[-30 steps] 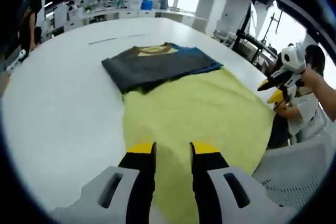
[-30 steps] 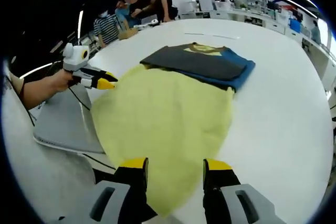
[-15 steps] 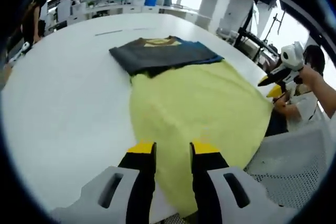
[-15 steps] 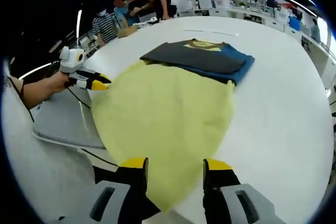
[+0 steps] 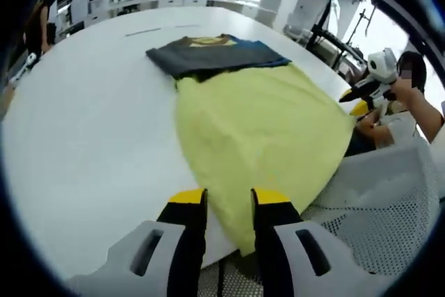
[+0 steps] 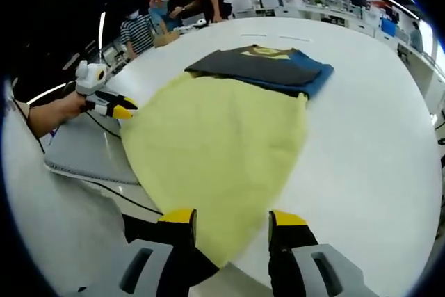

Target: Fold the garment on the visible template until the final outline fits inside the template.

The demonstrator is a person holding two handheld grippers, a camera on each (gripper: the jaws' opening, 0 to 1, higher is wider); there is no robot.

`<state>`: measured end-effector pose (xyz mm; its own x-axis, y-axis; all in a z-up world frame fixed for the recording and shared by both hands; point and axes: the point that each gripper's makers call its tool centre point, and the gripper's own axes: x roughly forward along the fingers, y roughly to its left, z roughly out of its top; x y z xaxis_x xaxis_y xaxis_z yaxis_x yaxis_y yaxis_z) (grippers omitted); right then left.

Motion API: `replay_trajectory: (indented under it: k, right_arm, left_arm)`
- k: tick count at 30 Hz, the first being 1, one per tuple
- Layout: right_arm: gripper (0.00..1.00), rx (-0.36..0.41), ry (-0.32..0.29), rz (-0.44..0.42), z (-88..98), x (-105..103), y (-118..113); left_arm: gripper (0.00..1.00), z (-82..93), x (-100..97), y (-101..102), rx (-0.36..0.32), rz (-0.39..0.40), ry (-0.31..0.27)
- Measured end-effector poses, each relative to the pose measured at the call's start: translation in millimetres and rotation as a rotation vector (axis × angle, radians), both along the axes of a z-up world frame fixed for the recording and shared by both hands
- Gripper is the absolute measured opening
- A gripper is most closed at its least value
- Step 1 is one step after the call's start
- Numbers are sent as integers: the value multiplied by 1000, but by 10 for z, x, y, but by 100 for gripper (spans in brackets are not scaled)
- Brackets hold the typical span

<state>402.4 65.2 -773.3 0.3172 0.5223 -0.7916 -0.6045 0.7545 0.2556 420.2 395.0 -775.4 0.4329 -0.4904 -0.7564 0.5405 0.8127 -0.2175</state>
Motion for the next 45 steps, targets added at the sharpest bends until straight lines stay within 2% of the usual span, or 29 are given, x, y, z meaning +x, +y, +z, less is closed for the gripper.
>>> replay_trajectory:
  k: [20, 30, 45]
  right_arm:
    - [35, -23, 29, -7, -68, -144, -154]
    - [30, -29, 46, -13, -106, -236, -196]
    - [9, -40, 58, 32, -123, -382, -147]
  left_arm:
    - [21, -82, -362, 131, 37, -25, 92]
    - [17, -117, -431, 110, 40, -46, 119]
    - [10, -117, -467, 88, 44, -76, 132]
